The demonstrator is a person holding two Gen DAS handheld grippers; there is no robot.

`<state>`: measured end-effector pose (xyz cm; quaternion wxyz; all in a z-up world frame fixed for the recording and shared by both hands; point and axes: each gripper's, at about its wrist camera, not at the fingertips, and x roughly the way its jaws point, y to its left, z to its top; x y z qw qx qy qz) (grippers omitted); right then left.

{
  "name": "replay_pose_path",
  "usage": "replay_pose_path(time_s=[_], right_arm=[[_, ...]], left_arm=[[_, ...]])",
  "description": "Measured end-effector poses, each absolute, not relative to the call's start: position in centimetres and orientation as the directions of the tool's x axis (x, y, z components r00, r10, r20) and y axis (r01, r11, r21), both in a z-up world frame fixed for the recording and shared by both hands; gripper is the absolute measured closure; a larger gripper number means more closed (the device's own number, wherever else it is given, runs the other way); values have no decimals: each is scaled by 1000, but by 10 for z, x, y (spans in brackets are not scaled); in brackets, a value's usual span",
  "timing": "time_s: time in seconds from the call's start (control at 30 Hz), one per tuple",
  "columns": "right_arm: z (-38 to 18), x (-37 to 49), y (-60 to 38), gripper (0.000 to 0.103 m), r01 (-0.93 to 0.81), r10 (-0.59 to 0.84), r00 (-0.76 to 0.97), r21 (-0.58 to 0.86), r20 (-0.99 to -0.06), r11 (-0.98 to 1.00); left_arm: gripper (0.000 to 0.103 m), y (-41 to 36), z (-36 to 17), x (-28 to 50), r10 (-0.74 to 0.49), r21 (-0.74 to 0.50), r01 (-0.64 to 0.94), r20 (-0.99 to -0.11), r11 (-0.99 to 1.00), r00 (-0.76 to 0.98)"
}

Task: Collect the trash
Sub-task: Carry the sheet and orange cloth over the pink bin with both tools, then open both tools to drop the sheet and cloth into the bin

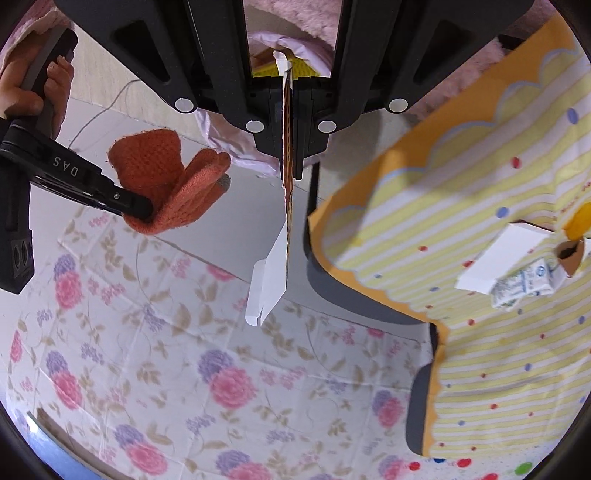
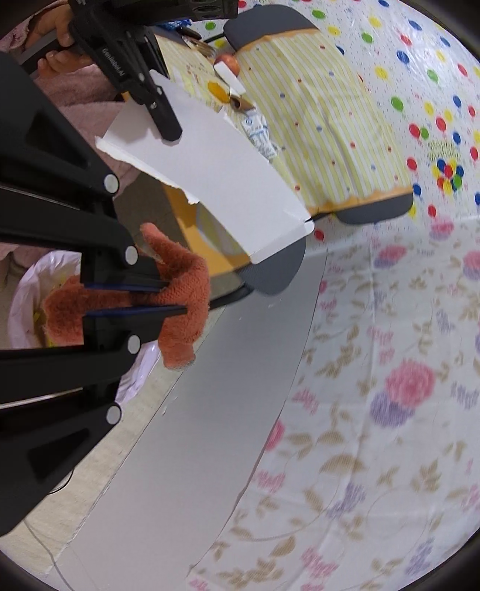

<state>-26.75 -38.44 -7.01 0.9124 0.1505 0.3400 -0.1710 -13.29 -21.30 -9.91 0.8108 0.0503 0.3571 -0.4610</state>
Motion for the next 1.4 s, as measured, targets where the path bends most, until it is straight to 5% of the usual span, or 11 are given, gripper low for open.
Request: replay_pose_path(time_s=[0.43, 0.5, 0.53, 0.57, 0.63, 0.67, 1.4], right_arm=[[-106, -270, -421, 94, 468, -194, 650, 186, -735, 864], [-112, -267, -424, 91, 471, -189, 640, 186, -745, 862], [-116, -265, -427, 87, 476, -182, 629, 190, -756, 859], [-119, -265, -429, 84, 479, -177, 624, 194, -761, 856], [-121, -266, -431, 59, 483, -172, 622, 202, -764, 852], [-121, -266, -430, 57, 484, -177, 621, 196, -763, 853], [-65, -240, -391, 57, 399, -201, 728, 166, -655, 902]], left_arm=[[99, -272, -123, -133, -691, -239, 819, -681, 522, 241], [78, -279, -127, -131, -686, -249, 818, -692, 518, 224], [56, -280, -128, -131, -685, -252, 814, -693, 523, 225], [45, -278, -128, -131, -685, -250, 810, -689, 531, 237], [45, -274, -126, -131, -686, -240, 809, -683, 536, 252], [45, -271, -124, -130, -681, -230, 806, -682, 545, 265], [45, -176, -86, -98, -585, -158, 661, -643, 733, 495]])
